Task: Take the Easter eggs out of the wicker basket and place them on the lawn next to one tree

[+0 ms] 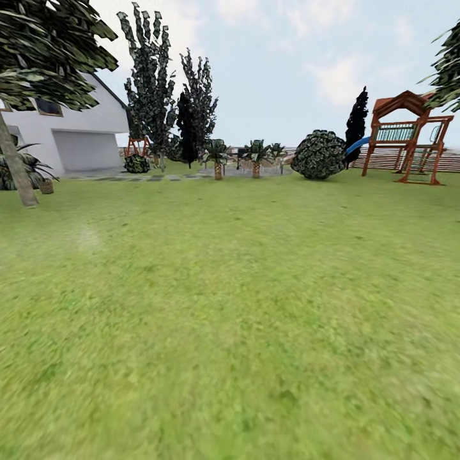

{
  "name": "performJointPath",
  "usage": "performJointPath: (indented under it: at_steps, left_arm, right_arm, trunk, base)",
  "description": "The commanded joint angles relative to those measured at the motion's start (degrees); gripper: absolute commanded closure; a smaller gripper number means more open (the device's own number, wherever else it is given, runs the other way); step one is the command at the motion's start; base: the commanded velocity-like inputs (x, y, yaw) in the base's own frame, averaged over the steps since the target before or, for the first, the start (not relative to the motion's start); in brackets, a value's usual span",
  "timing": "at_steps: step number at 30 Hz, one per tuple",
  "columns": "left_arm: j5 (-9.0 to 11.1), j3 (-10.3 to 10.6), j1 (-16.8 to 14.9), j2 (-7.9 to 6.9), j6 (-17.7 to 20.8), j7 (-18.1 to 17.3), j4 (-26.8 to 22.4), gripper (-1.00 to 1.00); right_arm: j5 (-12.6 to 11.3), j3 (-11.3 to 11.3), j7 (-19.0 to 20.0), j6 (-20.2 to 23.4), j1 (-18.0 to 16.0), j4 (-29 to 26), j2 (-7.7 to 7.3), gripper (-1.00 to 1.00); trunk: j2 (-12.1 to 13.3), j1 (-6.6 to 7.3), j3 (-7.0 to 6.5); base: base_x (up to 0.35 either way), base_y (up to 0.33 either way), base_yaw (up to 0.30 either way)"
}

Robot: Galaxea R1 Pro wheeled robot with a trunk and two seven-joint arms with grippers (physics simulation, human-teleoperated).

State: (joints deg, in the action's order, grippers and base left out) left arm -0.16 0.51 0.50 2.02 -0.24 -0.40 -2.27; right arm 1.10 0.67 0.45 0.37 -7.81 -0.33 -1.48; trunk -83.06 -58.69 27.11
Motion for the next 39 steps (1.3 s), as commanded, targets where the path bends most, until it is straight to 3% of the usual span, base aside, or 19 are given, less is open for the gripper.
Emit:
performJointPath:
  at_steps: [1,39]
  left_arm:
    - [0.0,0.0,0.0,0.0,0.0,0.0,-0.1,-1.0]
    - [0.0,0.0,0.0,0.0,0.0,0.0,-0.1,-1.0]
  right_arm:
    - [0.1,0.1,0.1,0.0,0.0,0.0,-0.01,-1.0]
    - [0.1,0.0,0.1,0.0,0.0,0.0,-0.01,-1.0]
  trunk:
    - [0.0,-0.04,0.05]
    - [0.0,-0.04,0.05]
  base:
    - [0.34,0.0,0.0]
    - [0.34,0.0,0.0]
